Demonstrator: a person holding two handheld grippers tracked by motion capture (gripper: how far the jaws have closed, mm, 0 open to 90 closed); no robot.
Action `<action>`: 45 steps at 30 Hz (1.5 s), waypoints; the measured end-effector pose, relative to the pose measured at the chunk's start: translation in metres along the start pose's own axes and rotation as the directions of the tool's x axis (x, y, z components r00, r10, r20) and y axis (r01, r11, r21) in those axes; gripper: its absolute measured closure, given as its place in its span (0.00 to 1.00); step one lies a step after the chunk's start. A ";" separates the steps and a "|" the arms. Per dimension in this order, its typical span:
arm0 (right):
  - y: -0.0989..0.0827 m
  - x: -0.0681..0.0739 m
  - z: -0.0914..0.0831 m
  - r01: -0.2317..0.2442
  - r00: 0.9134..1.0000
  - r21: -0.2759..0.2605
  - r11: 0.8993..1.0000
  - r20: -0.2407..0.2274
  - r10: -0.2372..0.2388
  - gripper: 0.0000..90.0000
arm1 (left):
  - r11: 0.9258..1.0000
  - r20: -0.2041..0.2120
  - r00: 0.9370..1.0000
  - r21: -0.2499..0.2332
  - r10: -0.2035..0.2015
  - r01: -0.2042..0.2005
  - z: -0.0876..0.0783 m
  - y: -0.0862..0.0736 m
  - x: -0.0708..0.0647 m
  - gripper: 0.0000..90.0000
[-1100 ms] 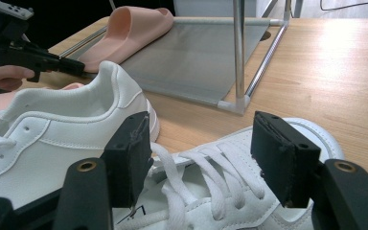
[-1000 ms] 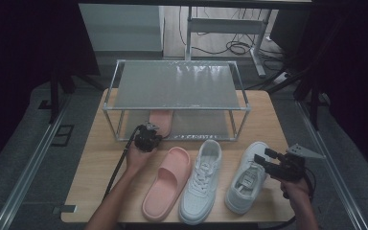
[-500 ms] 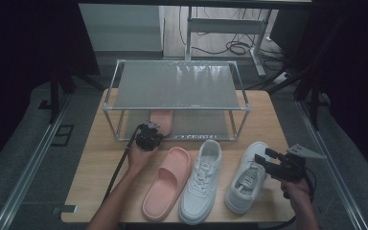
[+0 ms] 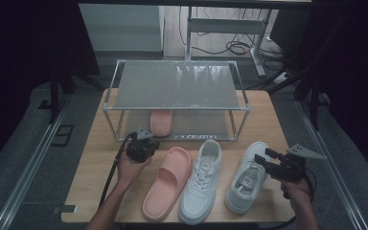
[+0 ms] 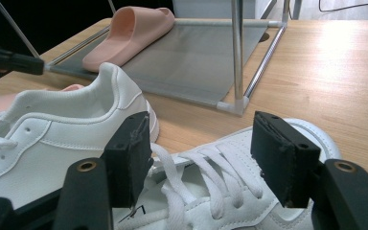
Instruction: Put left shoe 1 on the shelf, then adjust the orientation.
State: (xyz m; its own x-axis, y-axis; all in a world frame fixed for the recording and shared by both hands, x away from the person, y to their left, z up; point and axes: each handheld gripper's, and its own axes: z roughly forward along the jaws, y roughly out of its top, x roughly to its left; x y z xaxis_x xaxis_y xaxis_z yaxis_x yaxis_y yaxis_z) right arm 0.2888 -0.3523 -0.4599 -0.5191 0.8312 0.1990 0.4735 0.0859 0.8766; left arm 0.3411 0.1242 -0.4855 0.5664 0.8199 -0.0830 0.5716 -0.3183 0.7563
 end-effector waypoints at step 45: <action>0.001 0.004 0.002 0.015 1.000 0.003 1.000 -0.003 -0.015 0.44 | 0.999 0.207 0.977 -0.002 0.047 -0.048 -0.050 -0.041 -0.048 0.99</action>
State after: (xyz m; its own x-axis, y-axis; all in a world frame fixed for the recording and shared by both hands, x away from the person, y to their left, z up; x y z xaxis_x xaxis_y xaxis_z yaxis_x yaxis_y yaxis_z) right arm 0.2886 -0.3473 -0.4597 -0.5283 0.8282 0.1872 0.4681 0.1002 0.8780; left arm 0.2602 0.1215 -0.4801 0.7034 0.6877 -0.1795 0.5424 -0.3562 0.7609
